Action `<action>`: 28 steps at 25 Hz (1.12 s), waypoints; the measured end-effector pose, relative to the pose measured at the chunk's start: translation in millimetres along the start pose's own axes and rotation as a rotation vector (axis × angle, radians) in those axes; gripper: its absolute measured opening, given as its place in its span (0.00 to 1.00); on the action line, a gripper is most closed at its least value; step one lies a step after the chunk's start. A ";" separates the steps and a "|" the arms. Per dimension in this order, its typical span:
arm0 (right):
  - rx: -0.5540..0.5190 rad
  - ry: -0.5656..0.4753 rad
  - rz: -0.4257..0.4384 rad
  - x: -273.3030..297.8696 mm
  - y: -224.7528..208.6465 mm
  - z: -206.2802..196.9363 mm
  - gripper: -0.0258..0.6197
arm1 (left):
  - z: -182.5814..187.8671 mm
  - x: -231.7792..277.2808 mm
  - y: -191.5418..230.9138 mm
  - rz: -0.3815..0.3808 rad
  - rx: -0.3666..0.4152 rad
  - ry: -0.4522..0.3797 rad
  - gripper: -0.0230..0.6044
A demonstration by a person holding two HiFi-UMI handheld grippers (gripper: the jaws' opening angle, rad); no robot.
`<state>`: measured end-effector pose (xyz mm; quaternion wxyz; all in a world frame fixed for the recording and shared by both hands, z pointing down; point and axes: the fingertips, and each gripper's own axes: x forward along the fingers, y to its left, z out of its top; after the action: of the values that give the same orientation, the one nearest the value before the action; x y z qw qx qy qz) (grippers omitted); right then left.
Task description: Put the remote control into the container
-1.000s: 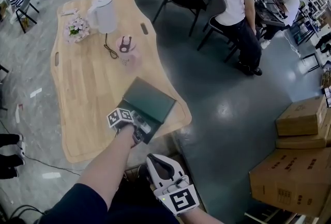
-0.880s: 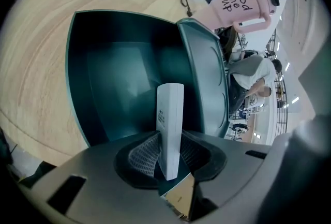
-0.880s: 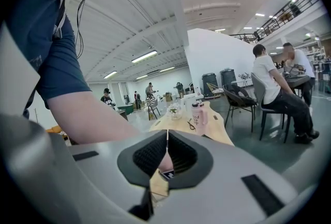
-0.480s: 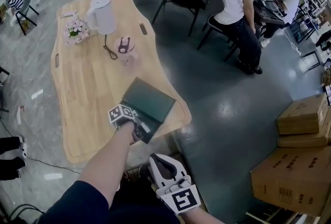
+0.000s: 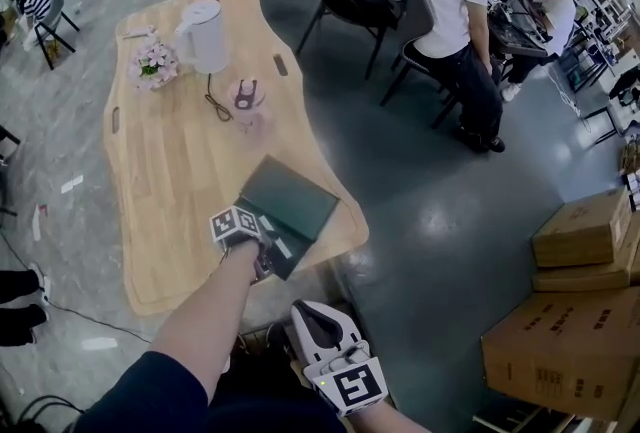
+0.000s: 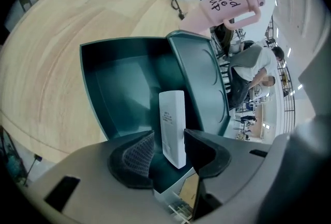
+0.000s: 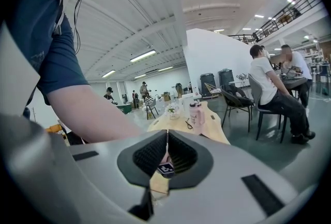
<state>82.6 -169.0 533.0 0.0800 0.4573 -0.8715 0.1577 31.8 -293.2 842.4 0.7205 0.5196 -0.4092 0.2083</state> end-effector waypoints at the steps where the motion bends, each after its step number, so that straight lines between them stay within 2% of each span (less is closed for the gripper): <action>1: 0.003 -0.001 0.000 -1.4 1.0 0.4 0.07 | 0.1 -0.6 1.2 0.006 0.006 -0.002 0.31; 11: 0.021 0.004 -0.001 -9.3 7.9 -6.3 0.07 | -1.4 -9.6 15.5 0.056 0.019 -0.028 0.30; 16: 0.018 0.000 0.008 -12.4 11.8 -3.4 0.07 | -5.1 -15.1 15.5 0.036 0.012 -0.033 0.30; 22: 0.004 0.006 0.020 -11.6 27.1 6.5 0.07 | -21.8 -45.2 4.7 -0.097 0.027 -0.074 0.30; 28: -0.030 -0.023 0.074 -12.9 57.3 20.2 0.07 | -52.0 -100.5 5.7 -0.258 -0.002 -0.120 0.29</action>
<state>42.9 -135.5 498.9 0.0711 0.4254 -0.8909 0.1425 -11.1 -230.8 758.2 0.7161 0.5786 -0.3816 0.0823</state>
